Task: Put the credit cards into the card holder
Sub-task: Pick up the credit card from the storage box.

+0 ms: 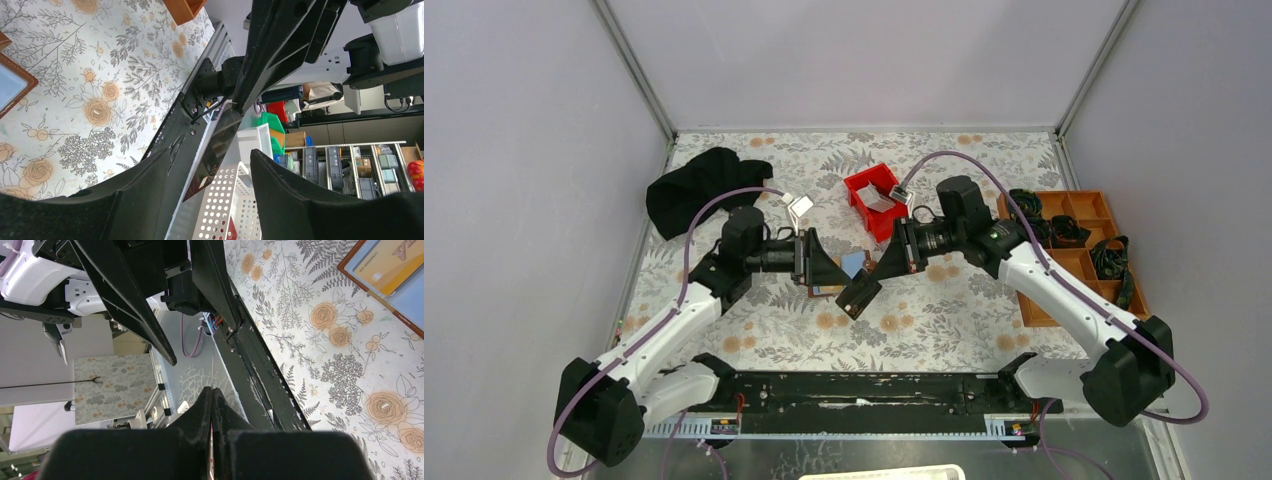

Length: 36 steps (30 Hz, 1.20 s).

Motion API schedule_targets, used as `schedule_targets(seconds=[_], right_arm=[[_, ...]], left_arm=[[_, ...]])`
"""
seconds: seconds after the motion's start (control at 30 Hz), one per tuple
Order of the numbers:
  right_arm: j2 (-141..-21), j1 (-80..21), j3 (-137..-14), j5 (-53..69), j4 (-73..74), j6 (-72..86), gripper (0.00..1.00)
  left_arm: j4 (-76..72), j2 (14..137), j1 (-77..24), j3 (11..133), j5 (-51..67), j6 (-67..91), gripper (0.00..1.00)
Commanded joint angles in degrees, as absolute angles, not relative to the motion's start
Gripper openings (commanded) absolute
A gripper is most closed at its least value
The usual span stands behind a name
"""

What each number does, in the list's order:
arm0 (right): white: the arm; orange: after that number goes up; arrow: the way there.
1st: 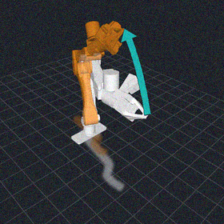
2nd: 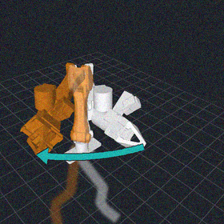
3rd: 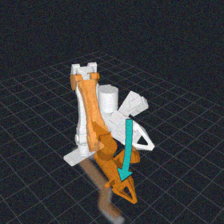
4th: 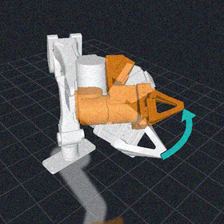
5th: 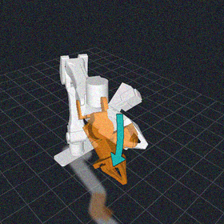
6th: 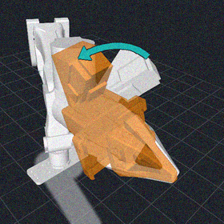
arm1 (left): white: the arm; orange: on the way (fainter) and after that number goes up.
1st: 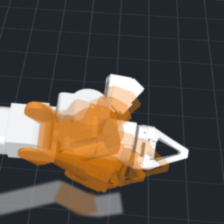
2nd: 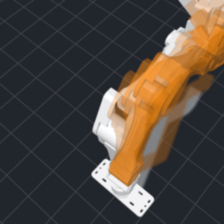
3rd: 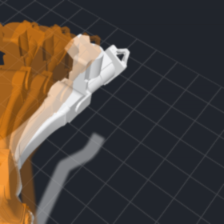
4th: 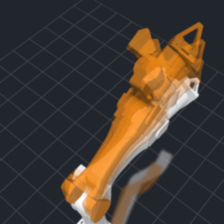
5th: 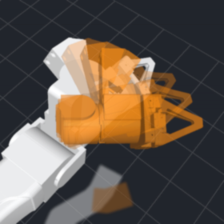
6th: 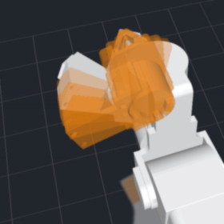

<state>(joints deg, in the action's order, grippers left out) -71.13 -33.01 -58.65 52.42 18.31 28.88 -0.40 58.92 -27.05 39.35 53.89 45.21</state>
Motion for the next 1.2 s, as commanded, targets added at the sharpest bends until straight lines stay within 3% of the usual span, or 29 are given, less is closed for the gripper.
schedule_targets(seconds=[0.0, 0.6, 0.8, 0.93, 1.13, 1.17], right_arm=[[-72.84, -33.22, -58.88, 56.57, 14.32, 30.0, 0.0], [-78.84, -31.59, -60.39, 61.58, 9.22, 31.53, 0.0], [-80.33, -31.14, -60.41, 63.09, 7.39, 32.48, 0.0], [-81.08, -31.06, -60.16, 63.82, 6.03, 33.26, 0.0], [-81.98, -30.83, -60.37, 64.54, 5.56, 33.28, 0.0], [-82.0, -30.66, -60.56, 64.14, 6.03, 33.14, 0.04]], left_arm=[[-2.81, 59.39, -27.76, 39.11, 56.9, 44.12, 0.66], [-2.11, 61.57, -28.21, 37.79, 60.83, 42.76, 0.41], [-2.08, 62.56, -28.21, 37.88, 61.75, 42.2, 0.23], [-2.07, 62.99, -28.21, 37.79, 61.72, 41.85, 0.0], [-5.73, 63.62, -28.21, 36.19, 60.31, 43.97, 0.0], [-5.18, 63.6, -28.21, 36.05, 59.09, 43.8, 0.0]])
